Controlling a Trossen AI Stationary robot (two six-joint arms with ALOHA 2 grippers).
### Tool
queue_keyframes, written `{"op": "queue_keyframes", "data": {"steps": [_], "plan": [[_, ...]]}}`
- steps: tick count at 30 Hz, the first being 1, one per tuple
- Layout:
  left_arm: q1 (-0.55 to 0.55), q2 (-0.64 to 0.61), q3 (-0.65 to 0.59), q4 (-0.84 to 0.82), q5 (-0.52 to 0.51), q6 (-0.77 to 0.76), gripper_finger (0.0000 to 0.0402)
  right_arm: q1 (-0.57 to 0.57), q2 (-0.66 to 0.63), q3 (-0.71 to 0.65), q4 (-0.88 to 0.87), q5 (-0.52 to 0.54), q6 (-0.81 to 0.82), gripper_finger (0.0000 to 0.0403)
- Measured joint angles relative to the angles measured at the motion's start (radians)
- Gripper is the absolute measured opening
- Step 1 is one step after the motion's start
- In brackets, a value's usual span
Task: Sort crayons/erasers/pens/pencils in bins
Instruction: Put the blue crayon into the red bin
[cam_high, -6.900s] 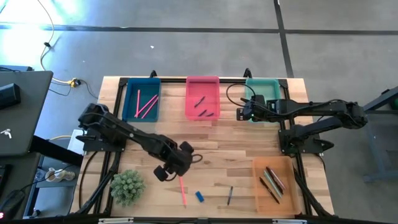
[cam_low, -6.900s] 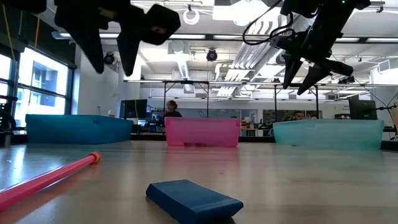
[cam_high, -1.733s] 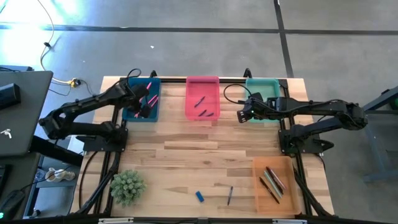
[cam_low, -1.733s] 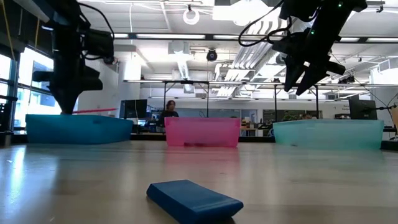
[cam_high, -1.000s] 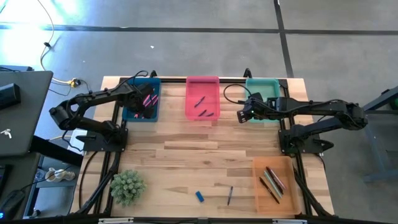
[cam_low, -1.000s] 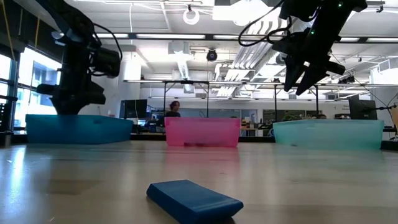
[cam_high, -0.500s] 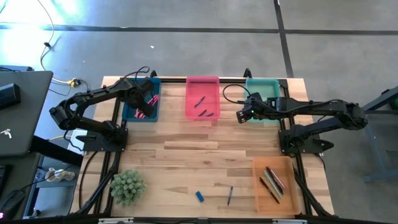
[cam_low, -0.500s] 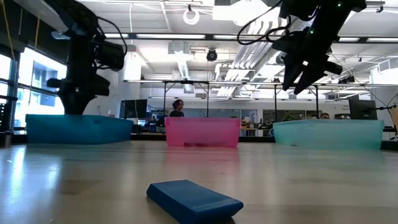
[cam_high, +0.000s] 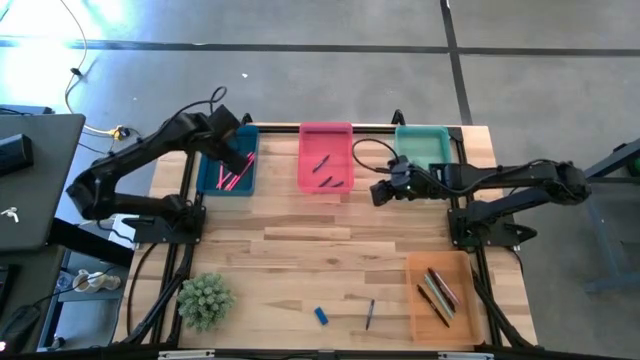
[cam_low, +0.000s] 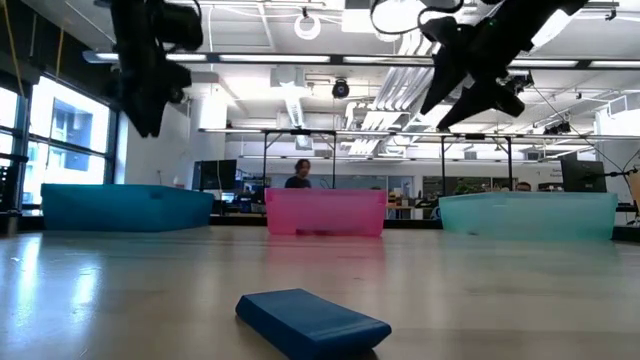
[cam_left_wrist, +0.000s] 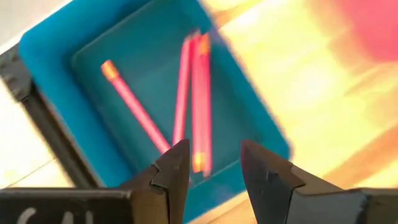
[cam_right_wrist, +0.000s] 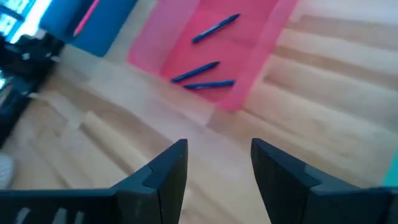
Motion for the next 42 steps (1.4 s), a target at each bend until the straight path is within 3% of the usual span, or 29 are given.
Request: {"op": "queue_keyframes", "data": {"steps": [9, 15, 22, 32, 42], "plan": [[-0.216, -0.139, 0.0, 0.079, -0.007, -0.065, 0.0127, 0.111, 0.003, 0.026, 0.082, 0.052, 0.11, 0.0149], [-0.37, -0.176, 0.0, 0.178, -0.008, -0.071, 0.0127, 0.142, 0.04, 0.17, 0.085, 0.102, 0.062, 0.0127], [-0.505, -0.182, 0.0, 0.173, -0.009, -0.074, 0.0127, 0.198, 0.174, 0.375, -0.043, 0.108, 0.114, 0.0124], [-0.54, -0.244, 0.0, 0.08, -0.01, -0.056, 0.0127, 0.341, 0.452, 0.637, -0.386, 0.044, 0.385, 0.0124], [-0.542, -0.311, 0.0, 0.024, -0.008, -0.048, 0.0127, 0.472, 0.61, 0.671, -0.454, -0.074, 0.766, 0.0124]]}}
